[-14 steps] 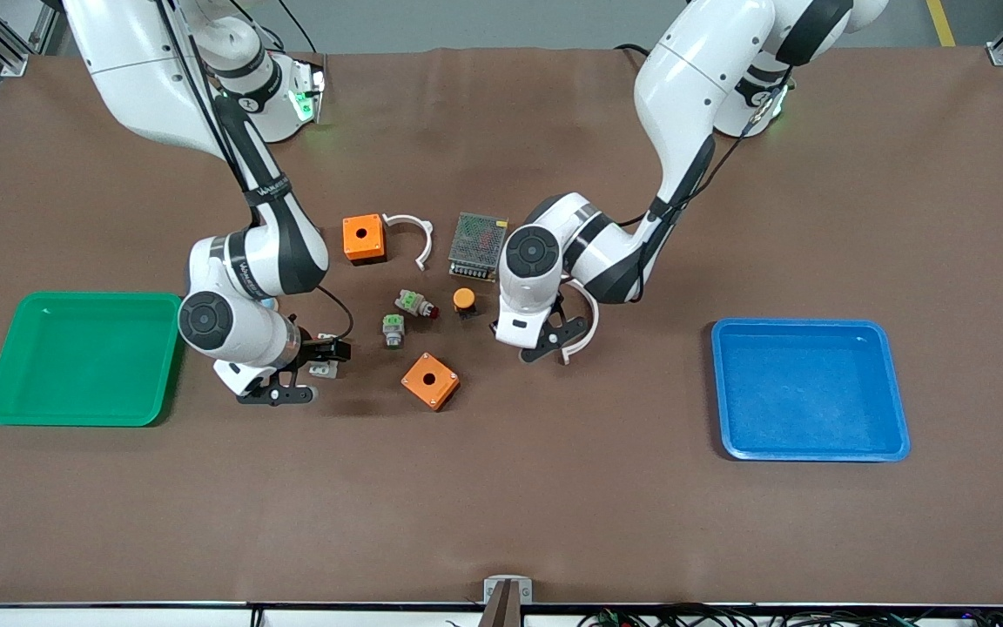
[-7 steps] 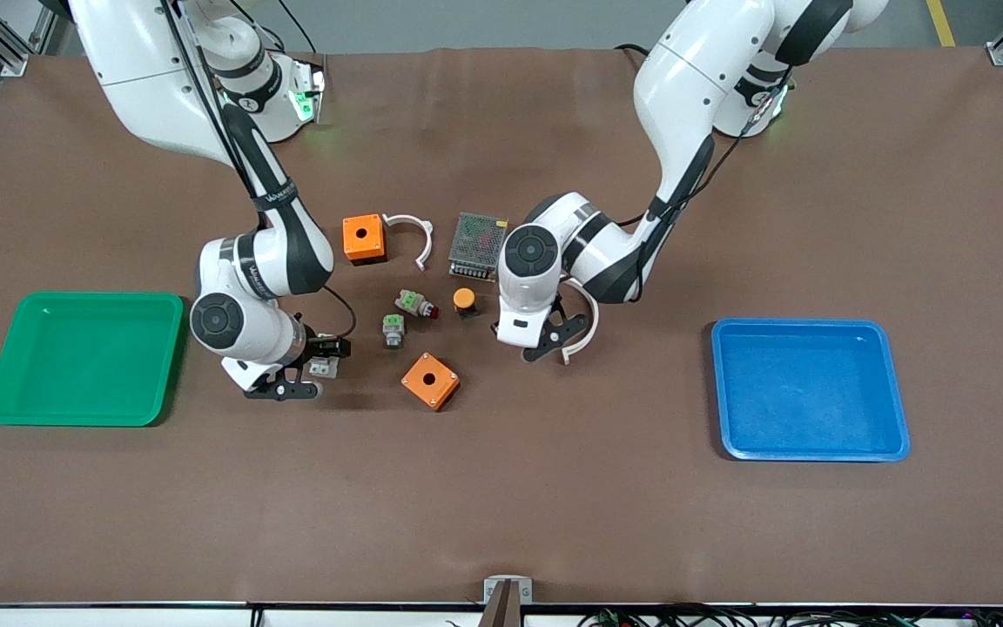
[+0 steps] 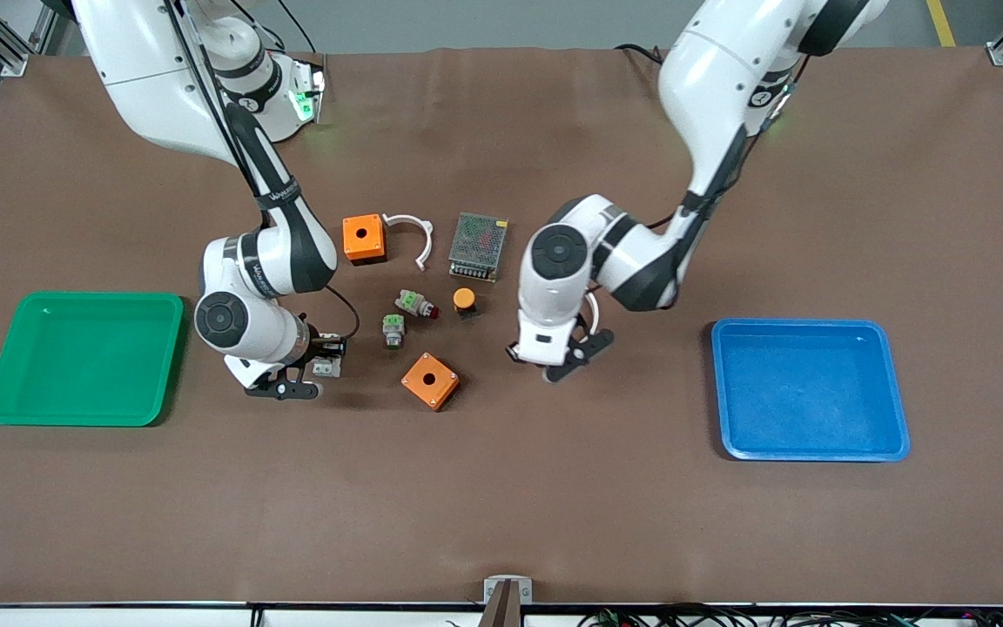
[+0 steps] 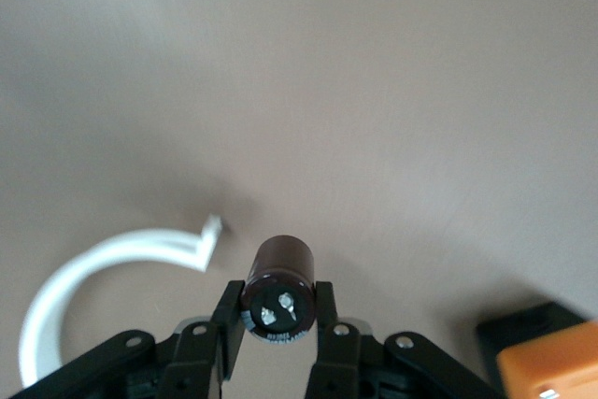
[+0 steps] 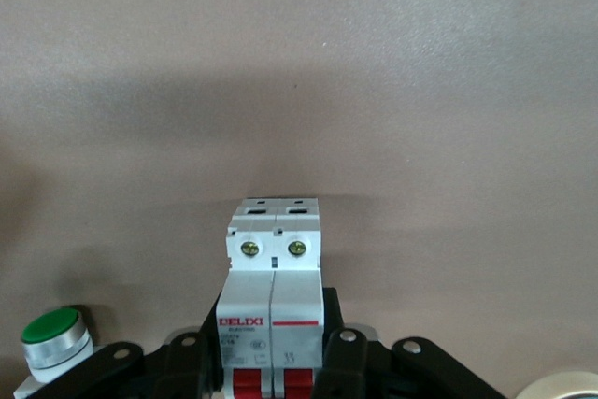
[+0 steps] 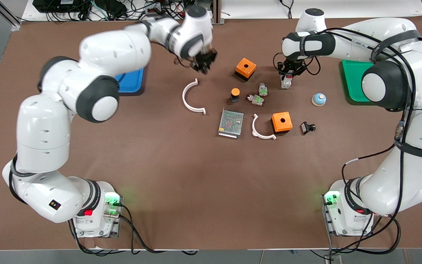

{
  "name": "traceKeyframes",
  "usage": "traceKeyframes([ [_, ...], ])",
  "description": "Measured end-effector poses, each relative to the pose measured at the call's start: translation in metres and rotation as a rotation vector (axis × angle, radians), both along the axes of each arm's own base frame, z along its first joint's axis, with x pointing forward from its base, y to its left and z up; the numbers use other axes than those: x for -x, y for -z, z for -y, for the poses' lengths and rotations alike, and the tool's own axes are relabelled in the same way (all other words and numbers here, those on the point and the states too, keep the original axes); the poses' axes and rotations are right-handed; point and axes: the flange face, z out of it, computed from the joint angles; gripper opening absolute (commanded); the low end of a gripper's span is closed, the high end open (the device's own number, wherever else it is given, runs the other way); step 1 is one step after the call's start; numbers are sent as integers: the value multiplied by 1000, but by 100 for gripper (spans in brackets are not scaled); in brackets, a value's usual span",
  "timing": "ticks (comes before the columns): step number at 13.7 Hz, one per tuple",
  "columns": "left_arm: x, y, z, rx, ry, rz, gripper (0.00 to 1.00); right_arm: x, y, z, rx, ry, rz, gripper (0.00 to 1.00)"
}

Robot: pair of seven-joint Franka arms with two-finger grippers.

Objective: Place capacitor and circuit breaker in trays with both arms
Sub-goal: 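Carry the capacitor to the blue tray while the right gripper carries the breaker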

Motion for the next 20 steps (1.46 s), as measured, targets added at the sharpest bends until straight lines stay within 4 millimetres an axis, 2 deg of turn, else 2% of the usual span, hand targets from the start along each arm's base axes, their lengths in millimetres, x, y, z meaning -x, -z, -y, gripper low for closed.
traceKeyframes([
  [2, -27, -51, -46, -10, 44, 26, 0, -5, -10, 7, 2, 11, -9, 11],
  [4, -50, -100, -103, -26, 81, 46, 0, -17, -38, 26, 2, 36, -20, 11],
  [5, -59, -118, -133, -41, 102, 41, 0, -23, -54, 41, 11, 42, -21, 11],
  [6, -66, -130, -161, -56, 125, 32, 0, -29, -68, 58, 29, 42, -20, 11],
  [8, -79, -140, -218, -80, 172, 10, 0, -37, -89, 96, 48, 16, -12, 11],
  [11, -92, -136, -298, -103, 246, -35, 0, -42, -92, 166, 26, -47, -8, 11],
  [12, -93, -133, -317, -107, 264, -49, 0, -42, -91, 193, 18, -62, -7, 11],
  [15, -86, -117, -360, -112, 306, -105, 0, -34, -91, 280, 22, -72, -7, 12],
  [17, -81, -98, -395, -109, 343, -149, 0, -25, -93, 333, 55, -69, -9, 12],
  [18, -77, -87, -413, -104, 360, -173, 0, -20, -94, 353, 63, -63, -9, 13],
  [20, -71, -67, -431, -98, 371, -189, 0, -14, -91, 382, 63, -63, -1, 14],
])
